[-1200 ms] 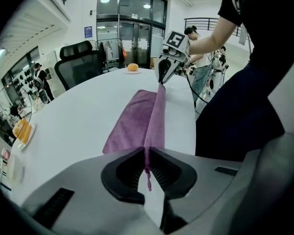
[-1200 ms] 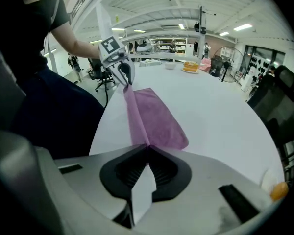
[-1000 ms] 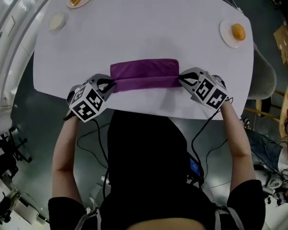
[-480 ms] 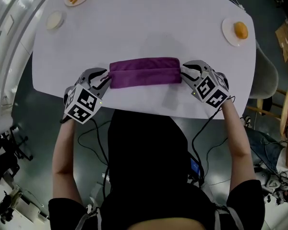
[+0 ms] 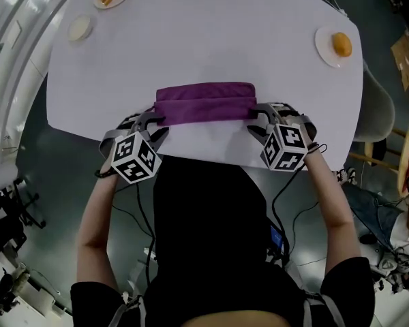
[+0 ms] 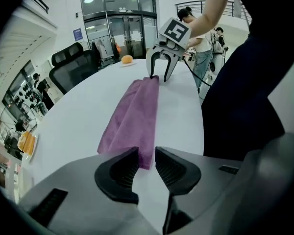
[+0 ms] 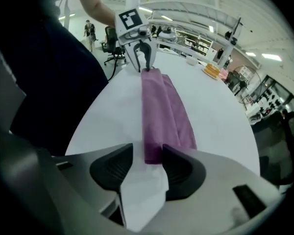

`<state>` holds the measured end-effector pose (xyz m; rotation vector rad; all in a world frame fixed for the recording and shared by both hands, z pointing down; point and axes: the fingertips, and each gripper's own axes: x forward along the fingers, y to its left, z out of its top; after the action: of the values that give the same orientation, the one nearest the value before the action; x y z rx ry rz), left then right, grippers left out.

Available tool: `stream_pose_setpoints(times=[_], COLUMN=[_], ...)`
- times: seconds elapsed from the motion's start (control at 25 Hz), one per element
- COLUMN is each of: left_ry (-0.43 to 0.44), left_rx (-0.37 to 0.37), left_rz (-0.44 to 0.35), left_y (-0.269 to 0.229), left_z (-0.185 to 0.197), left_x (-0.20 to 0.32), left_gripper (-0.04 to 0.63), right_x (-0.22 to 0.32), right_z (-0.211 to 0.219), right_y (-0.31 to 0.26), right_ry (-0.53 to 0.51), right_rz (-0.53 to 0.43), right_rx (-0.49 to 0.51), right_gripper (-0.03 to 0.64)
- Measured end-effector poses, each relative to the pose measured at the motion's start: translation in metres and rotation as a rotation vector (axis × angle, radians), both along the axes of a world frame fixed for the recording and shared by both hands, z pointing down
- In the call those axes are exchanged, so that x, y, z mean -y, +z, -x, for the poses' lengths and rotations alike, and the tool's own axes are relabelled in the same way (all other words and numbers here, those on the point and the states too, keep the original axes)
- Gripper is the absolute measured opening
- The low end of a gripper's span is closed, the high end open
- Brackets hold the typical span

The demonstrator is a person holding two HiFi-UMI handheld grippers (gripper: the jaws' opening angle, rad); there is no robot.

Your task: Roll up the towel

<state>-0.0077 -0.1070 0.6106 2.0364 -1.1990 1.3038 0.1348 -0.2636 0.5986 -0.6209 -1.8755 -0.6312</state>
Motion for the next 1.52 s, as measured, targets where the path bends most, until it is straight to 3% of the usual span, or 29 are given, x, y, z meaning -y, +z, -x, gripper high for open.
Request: stream_pose_setpoints(times=[0.08, 0.36, 0.44, 0.52, 0.92, 1.2, 1.52], left_ry=[0.002, 0.008, 0.000, -0.006, -0.003, -0.123, -0.214], left_rx=[0.026, 0.025, 0.017, 0.004, -0.049, -0.078, -0.072], left_rz=[0.012, 0.025, 0.030, 0.037, 0.040, -0.026, -0.061], left_y=[0.006, 0.009, 0.008, 0.007, -0.018, -0.039, -0.024], left_z=[0.003, 0.005, 0.006, 0.008, 0.018, 0.055, 0.090], left_x=[-0.001, 0.001, 0.002, 0.003, 0.012, 0.046, 0.078], left_gripper=[0.110, 0.110, 0.098, 0.059, 0.037, 0.038, 0.038], right_x=[0.002, 0.005, 0.008, 0.009, 0.017, 0.053, 0.082], right_z=[0.000, 0.003, 0.005, 0.006, 0.018, 0.051, 0.080], right_y=[0.004, 0.005, 0.004, 0.004, -0.022, -0.039, -0.014], right_ry=[-0.018, 0.004, 0.013, 0.015, 0.098, 0.200, 0.305], right_rz=[-0.034, -0.011, -0.012, -0.003, 0.175, 0.204, 0.231], right_rx=[0.003, 0.003, 0.017, 0.016, 0.006, 0.052, 0.035], right_gripper=[0.166, 0.163, 0.072, 0.072, 0.049, 0.049, 0.049])
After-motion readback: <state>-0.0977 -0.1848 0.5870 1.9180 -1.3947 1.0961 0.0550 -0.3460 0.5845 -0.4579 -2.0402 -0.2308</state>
